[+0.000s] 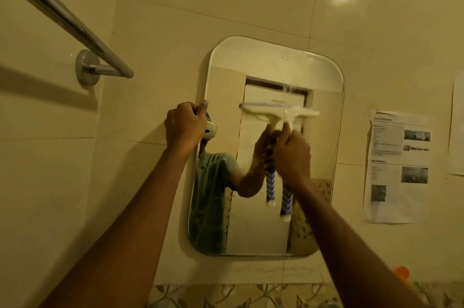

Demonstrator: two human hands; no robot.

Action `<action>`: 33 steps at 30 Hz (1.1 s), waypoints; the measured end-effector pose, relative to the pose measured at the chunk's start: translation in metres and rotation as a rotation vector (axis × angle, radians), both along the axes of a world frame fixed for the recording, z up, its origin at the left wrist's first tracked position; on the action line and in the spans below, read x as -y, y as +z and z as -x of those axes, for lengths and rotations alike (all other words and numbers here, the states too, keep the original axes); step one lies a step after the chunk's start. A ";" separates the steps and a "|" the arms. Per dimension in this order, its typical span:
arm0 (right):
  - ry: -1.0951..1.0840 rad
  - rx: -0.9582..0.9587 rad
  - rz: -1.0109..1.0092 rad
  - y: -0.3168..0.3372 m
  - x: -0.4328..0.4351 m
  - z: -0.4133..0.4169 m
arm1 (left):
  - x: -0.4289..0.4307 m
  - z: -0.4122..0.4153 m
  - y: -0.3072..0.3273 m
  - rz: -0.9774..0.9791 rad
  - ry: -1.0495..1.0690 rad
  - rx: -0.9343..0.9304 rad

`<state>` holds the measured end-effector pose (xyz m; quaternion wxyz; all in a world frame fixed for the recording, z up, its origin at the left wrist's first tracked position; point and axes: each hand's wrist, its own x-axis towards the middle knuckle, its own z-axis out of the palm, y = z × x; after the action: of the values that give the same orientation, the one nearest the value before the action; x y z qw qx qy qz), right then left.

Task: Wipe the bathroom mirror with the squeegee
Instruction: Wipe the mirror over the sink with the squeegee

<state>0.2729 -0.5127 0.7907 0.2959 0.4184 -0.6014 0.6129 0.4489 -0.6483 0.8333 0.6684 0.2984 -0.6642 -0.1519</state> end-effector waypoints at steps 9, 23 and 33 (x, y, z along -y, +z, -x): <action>0.002 -0.111 0.064 0.080 -0.022 -0.009 | -0.001 -0.005 -0.002 0.016 -0.003 0.007; -0.003 -0.011 -0.011 -0.081 -0.005 -0.011 | 0.000 -0.006 -0.013 0.046 0.008 0.044; 0.007 -0.068 0.090 0.014 -0.013 -0.009 | 0.003 -0.011 -0.048 0.027 -0.026 0.096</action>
<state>0.2816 -0.4996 0.8047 0.3324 0.4273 -0.5612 0.6260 0.4595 -0.6514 0.7857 0.6376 0.2875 -0.7014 -0.1373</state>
